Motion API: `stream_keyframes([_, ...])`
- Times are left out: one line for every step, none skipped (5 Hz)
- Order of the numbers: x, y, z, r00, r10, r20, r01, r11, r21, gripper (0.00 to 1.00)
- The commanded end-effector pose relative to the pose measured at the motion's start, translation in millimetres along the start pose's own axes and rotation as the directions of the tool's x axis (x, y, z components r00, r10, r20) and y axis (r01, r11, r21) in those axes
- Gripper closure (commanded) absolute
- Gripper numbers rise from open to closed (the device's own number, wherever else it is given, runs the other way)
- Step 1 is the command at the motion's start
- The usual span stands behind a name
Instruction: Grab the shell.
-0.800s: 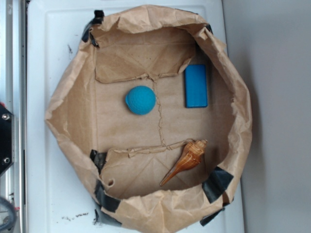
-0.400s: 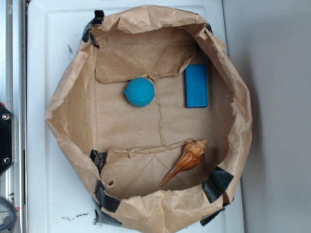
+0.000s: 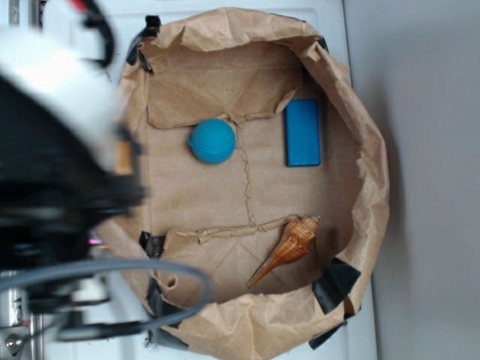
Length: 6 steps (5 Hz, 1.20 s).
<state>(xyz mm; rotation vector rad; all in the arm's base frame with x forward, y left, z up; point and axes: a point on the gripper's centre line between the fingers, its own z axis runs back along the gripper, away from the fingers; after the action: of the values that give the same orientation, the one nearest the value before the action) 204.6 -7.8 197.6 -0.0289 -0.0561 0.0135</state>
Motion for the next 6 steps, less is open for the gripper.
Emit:
stream_keyframes([5, 5, 11, 0.999, 0.021, 0.044, -0.021, 1.000, 0.003, 0.00])
stream_keyframes([5, 5, 11, 0.999, 0.021, 0.044, -0.021, 1.000, 0.003, 0.00])
stream_keyframes([35, 33, -40, 0.993, 0.083, 0.086, -0.084, 0.996, 0.016, 0.00])
stream_keyframes([48, 38, -90, 0.986, 0.165, 0.016, -0.165, 0.986, 0.018, 0.00])
stream_keyframes([62, 42, -124, 0.973, 0.233, 0.006, -0.232, 0.972, -0.037, 0.00])
stream_keyframes([82, 36, -144, 0.972, 0.236, 0.022, -0.231, 0.963, -0.141, 0.00])
